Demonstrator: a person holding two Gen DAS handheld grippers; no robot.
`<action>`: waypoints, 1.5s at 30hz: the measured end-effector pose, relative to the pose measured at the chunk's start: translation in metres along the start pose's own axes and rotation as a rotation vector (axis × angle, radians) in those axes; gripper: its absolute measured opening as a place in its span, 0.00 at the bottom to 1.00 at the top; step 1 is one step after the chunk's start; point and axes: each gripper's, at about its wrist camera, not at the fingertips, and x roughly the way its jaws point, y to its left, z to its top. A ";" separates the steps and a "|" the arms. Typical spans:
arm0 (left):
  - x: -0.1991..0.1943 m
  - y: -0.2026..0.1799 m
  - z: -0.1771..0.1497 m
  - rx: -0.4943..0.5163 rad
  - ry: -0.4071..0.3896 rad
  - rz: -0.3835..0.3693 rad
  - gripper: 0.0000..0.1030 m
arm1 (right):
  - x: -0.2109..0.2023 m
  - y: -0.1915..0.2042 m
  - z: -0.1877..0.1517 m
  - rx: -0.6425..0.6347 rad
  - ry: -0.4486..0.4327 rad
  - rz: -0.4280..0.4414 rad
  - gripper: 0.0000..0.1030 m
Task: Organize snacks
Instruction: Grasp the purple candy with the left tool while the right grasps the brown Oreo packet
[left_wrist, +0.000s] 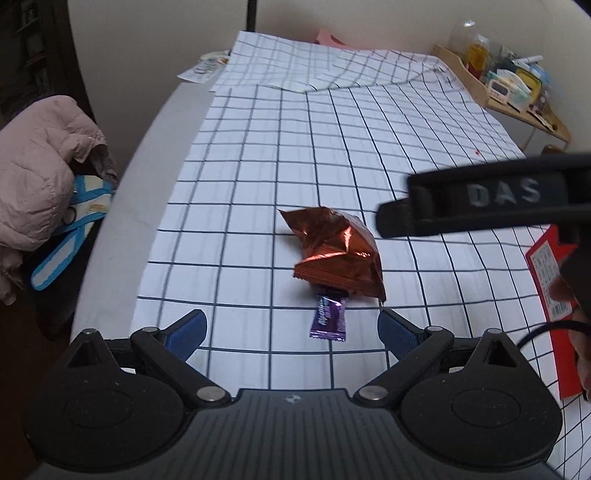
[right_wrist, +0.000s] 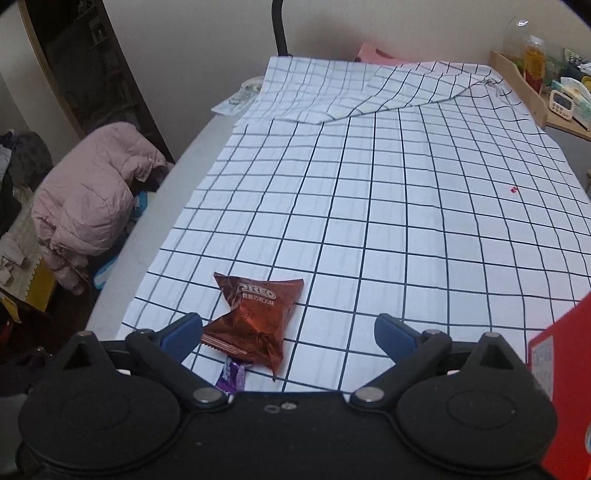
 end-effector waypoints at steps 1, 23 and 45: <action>0.004 -0.001 0.000 0.001 -0.001 -0.002 0.97 | 0.006 0.001 0.001 -0.007 0.014 0.004 0.95; 0.022 0.007 -0.004 -0.038 -0.074 -0.026 0.86 | 0.076 0.008 0.006 0.040 0.163 0.089 0.49; 0.048 -0.007 -0.004 0.011 0.014 -0.140 0.22 | 0.026 -0.035 -0.020 0.085 0.088 0.071 0.42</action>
